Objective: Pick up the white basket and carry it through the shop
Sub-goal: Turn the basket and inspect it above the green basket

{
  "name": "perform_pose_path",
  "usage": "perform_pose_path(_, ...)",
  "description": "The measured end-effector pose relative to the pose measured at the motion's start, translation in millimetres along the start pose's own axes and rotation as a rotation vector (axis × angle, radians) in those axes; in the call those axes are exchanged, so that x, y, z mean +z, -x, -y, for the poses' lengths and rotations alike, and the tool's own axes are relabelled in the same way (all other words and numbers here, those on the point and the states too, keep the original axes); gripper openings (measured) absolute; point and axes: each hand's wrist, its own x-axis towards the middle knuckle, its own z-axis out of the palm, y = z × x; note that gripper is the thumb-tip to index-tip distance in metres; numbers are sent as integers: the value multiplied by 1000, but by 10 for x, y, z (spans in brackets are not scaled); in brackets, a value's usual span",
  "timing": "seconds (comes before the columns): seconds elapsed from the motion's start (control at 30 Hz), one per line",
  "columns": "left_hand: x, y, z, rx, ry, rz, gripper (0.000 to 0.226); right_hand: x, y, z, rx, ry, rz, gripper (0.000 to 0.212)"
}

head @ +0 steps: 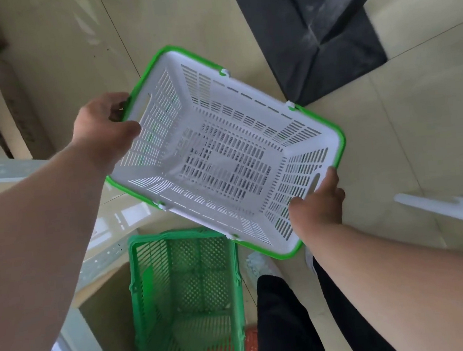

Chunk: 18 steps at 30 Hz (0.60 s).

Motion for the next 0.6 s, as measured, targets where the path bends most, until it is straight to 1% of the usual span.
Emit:
perform_pose_path(0.17,123,-106,115,-22,-54,37,71,91,-125,0,7,-39,-3,97)
perform_pose_path(0.3,184,-197,282,-41,-135,61,67,207,-205,-70,6,-62,18,101)
perform_pose_path(0.4,223,-268,445,-48,-181,77,67,286,-290,-163,-5,-70,27,100)
perform_pose_path(0.6,481,-373,741,-53,-149,39,63,485,-455,-286,-8,-38,31,99)
